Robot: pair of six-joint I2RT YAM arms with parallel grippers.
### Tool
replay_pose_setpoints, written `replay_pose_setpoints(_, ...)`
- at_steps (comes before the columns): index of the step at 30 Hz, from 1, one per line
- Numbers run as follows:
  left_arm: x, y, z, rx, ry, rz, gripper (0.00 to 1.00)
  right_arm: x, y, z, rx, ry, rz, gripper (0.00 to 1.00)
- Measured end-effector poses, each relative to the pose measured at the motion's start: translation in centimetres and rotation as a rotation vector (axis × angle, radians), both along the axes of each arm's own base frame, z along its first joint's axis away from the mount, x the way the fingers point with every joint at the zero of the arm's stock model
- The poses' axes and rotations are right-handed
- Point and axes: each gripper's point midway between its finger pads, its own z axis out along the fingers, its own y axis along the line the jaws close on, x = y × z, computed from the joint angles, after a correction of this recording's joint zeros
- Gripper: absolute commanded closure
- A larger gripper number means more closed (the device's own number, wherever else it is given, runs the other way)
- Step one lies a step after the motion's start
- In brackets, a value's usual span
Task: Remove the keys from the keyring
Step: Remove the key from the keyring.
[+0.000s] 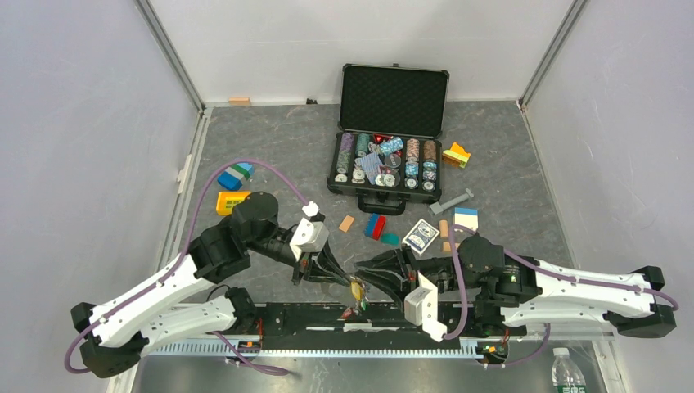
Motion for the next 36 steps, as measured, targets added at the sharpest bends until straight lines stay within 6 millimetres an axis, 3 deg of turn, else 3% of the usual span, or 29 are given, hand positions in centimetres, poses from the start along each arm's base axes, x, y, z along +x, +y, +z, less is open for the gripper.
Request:
replay_pose_setpoints(20,-0.4,0.1,-1.1,0.09,0.044,-0.042,0.98,-0.8,-0.7,-0.6,-0.028,0.005,0.038,0.64)
replay_pose_setpoints(28,-0.4,0.5,-1.9,0.113,0.012,-0.044,0.98,-1.2,-1.6,0.5,-0.005,0.015,0.05,0.61)
replay_pose_setpoints(36,-1.1,1.4,-1.8,0.138,-0.018,-0.099,0.98,-2.2,-0.7,1.0,-0.084,0.03,0.114,0.55)
